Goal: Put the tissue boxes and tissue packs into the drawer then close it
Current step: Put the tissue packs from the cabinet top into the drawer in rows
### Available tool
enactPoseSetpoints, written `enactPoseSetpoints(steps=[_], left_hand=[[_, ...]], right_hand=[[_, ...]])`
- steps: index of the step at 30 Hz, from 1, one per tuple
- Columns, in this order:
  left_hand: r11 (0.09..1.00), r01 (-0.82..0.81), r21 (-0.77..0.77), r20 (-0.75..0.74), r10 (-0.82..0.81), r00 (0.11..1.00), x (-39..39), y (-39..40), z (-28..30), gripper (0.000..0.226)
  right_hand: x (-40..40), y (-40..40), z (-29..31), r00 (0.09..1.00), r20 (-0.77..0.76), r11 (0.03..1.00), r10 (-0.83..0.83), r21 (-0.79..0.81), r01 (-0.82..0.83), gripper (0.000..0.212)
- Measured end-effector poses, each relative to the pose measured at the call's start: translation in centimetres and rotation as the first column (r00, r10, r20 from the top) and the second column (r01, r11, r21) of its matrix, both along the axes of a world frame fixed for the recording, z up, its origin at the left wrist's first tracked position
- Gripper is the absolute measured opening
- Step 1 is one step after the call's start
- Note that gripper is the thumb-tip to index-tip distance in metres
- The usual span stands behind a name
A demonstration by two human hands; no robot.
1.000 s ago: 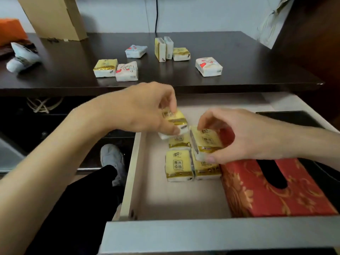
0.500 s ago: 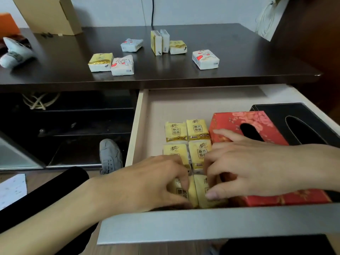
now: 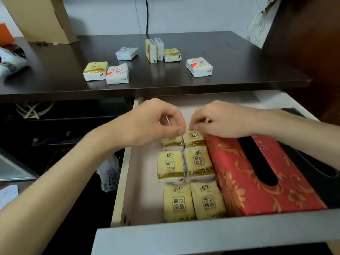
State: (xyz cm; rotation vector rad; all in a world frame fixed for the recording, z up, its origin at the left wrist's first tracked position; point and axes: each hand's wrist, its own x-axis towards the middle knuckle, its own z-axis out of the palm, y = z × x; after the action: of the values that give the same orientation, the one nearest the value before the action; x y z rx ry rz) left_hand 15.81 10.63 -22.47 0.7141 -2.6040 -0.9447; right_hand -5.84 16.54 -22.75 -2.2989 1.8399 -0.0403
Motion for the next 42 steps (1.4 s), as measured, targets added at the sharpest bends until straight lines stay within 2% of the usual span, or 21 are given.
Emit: enactPoseSetpoints(steps=[2,4,6,8,14,18,20,22,25,28,30,33,38,42], left_hand=[[0.986,-0.053,-0.160,0.146,0.077,0.986,-1.1,-1.9,-0.7,0.008],[0.948,-0.020,-0.318,0.382,0.148,0.912,-2.3,-3.0,-2.7,0.028],[0.922,0.037,-0.386,0.524,0.185,0.832,-3.0,-3.4,-4.6,0.037],[0.934,0.038,-0.356,0.557,0.179,0.811,-3.3,-3.7,-5.4,0.037],[0.977,0.057,-0.208,0.556,0.070,0.828,-2.8,-3.7,-4.4,0.029],[0.977,0.060,-0.203,0.563,0.066,0.824,-2.8,-3.4,-4.1,0.030],[0.970,0.047,-0.238,0.537,0.091,0.838,-2.9,-3.3,-3.7,0.035],[0.963,0.019,-0.270,0.458,0.111,0.882,-2.7,-3.4,-2.6,0.040],[0.978,-0.091,-0.190,0.188,0.128,0.974,-1.9,-4.2,0.1,0.023],[0.956,-0.268,-0.119,-0.136,0.252,0.958,-1.4,-5.9,2.0,0.016],[0.901,-0.409,-0.144,-0.252,0.366,0.896,-1.5,-7.3,2.1,0.021],[0.809,-0.539,-0.234,-0.268,0.479,0.836,-2.4,-9.6,1.4,0.031],[0.764,-0.573,-0.297,-0.251,0.517,0.819,-4.5,-14.0,1.4,0.041],[0.752,-0.591,-0.291,-0.238,0.542,0.806,-6.7,-16.6,1.5,0.052]], right_hand=[[-0.1,-1.7,-1.2,0.997,-0.051,0.996,-0.062,0.060,0.065,0.032],[-0.1,-2.9,-2.2,0.990,-0.077,0.982,-0.114,0.145,0.124,0.038],[-0.1,-3.5,-2.7,0.987,-0.090,0.968,-0.132,0.201,0.148,0.038],[-0.1,-3.5,-2.8,0.986,-0.084,0.966,-0.141,0.208,0.155,0.037],[-0.4,-3.2,-3.0,0.988,-0.022,0.972,-0.151,0.181,0.153,0.032],[-0.6,-3.3,-3.3,0.990,-0.016,0.980,-0.141,0.136,0.142,0.036],[-0.6,-2.9,-3.3,0.991,0.042,0.991,-0.124,0.053,0.122,0.034],[-1.0,-2.5,-3.0,0.973,0.219,0.991,-0.072,-0.090,0.094,0.025],[-1.9,-2.6,-1.6,0.862,0.503,0.958,0.065,-0.273,0.087,0.023],[-3.4,-5.2,0.3,0.806,0.585,0.883,0.091,-0.422,0.206,0.031],[-3.9,-7.7,1.5,0.831,0.555,0.834,0.013,-0.465,0.297,0.031],[-4.3,-11.2,2.3,0.899,0.411,0.818,-0.152,-0.457,0.348,0.035],[-4.0,-14.3,1.8,0.893,0.338,0.845,-0.297,-0.343,0.411,0.046],[-4.0,-14.8,0.2,0.904,0.240,0.841,-0.353,-0.343,0.419,0.049]])
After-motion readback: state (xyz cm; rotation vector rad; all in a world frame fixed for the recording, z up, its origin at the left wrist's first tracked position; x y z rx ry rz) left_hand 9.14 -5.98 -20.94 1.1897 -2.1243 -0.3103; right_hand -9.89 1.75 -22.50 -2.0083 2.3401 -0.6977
